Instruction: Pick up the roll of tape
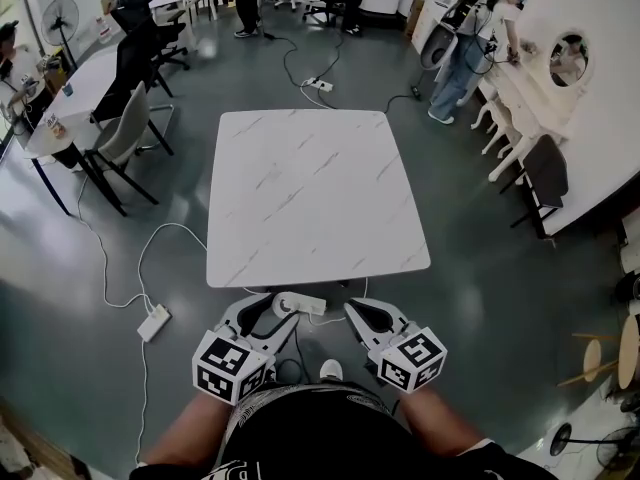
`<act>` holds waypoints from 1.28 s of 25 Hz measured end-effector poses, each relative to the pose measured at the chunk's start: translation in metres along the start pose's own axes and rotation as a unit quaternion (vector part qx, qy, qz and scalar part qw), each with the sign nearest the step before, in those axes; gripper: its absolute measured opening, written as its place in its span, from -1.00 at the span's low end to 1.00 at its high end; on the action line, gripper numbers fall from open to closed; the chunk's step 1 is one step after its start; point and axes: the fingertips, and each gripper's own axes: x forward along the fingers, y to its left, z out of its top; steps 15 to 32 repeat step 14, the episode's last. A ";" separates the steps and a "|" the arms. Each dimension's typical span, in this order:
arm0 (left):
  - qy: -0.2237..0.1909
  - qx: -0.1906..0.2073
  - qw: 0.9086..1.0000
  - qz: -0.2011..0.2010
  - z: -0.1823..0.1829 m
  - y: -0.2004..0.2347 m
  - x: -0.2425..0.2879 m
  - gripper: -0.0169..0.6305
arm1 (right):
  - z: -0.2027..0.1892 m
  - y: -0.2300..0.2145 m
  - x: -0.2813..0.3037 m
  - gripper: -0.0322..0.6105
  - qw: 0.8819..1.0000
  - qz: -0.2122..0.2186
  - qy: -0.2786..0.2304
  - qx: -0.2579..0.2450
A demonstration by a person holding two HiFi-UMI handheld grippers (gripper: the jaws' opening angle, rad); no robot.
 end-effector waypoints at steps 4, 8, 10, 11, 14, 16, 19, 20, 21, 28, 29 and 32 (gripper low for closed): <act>-0.001 0.001 1.000 0.004 0.000 0.002 0.000 -0.30 | -0.001 -0.001 0.001 -0.89 1.000 0.001 -0.003 0.001; -0.001 0.001 1.000 0.010 0.001 0.004 -0.001 -0.30 | -0.002 -0.002 0.002 -0.89 1.000 0.005 -0.002 -0.001; -0.001 0.003 1.000 0.009 0.003 0.003 0.000 -0.30 | -0.002 -0.004 0.002 -0.89 1.000 0.005 -0.001 0.000; -0.001 0.003 1.000 0.009 0.003 0.002 0.001 -0.30 | -0.003 -0.004 0.002 -0.89 1.000 0.005 0.000 0.000; 0.001 0.003 1.000 0.009 0.003 0.000 0.002 -0.29 | -0.004 -0.006 0.000 -0.89 1.000 0.007 0.003 0.000; 0.001 0.003 1.000 0.009 0.003 0.000 0.002 -0.29 | -0.004 -0.006 0.000 -0.89 1.000 0.007 0.003 0.000; 0.001 0.003 1.000 0.009 0.003 0.000 0.002 -0.29 | -0.004 -0.006 0.000 -0.89 1.000 0.007 0.003 0.000; 0.001 0.003 1.000 0.009 0.003 0.000 0.002 -0.29 | -0.004 -0.006 0.000 -0.89 1.000 0.007 0.003 0.000; 0.001 0.003 1.000 0.009 0.003 0.000 0.002 -0.29 | -0.004 -0.006 0.000 -0.89 1.000 0.007 0.003 0.000; 0.001 0.003 1.000 0.009 0.003 0.000 0.002 -0.29 | -0.004 -0.006 0.000 -0.89 1.000 0.007 0.003 0.000; 0.001 0.003 1.000 0.009 0.003 0.000 0.002 -0.29 | -0.004 -0.006 0.000 -0.89 1.000 0.007 0.003 0.000; 0.001 0.003 1.000 0.009 0.003 0.000 0.002 -0.29 | -0.004 -0.006 0.000 -0.89 1.000 0.007 0.003 0.000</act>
